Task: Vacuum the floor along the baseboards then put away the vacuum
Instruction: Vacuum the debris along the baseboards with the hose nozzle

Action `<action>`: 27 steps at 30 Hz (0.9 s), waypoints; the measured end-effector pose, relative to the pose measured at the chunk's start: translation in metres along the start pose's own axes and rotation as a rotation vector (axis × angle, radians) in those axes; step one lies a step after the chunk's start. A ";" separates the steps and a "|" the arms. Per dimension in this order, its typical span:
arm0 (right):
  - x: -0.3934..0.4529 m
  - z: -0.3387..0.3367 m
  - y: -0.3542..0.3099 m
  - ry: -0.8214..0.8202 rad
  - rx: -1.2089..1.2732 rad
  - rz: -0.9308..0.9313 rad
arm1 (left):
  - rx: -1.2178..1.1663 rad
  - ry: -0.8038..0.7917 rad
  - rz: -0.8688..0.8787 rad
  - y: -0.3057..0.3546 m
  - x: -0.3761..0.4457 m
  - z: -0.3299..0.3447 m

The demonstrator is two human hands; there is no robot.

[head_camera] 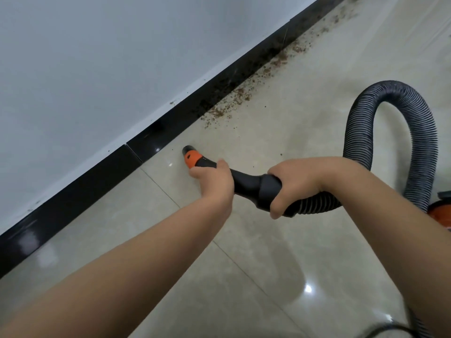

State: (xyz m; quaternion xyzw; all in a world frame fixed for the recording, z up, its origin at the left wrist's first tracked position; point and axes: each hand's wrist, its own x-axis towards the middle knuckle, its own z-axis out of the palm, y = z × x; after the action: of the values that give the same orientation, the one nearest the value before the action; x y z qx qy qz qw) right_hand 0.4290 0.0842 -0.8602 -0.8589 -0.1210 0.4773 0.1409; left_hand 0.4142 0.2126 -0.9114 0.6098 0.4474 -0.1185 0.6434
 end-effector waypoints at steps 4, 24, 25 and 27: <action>0.001 0.008 -0.007 -0.044 -0.010 -0.036 | -0.048 0.081 0.024 -0.015 -0.005 -0.012; 0.012 0.012 -0.005 0.161 0.025 -0.066 | 0.081 -0.100 0.001 0.017 0.026 0.003; 0.011 0.010 -0.003 0.173 0.041 -0.063 | 0.085 -0.115 -0.012 0.021 0.026 0.007; 0.009 0.007 0.001 0.189 0.086 -0.056 | 0.138 -0.124 -0.015 0.026 0.026 0.015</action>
State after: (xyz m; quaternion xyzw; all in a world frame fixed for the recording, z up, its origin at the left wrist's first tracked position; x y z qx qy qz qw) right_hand 0.4274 0.0873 -0.8707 -0.8895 -0.1108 0.3949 0.2016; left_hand 0.4542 0.2155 -0.9145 0.6408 0.4019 -0.1916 0.6254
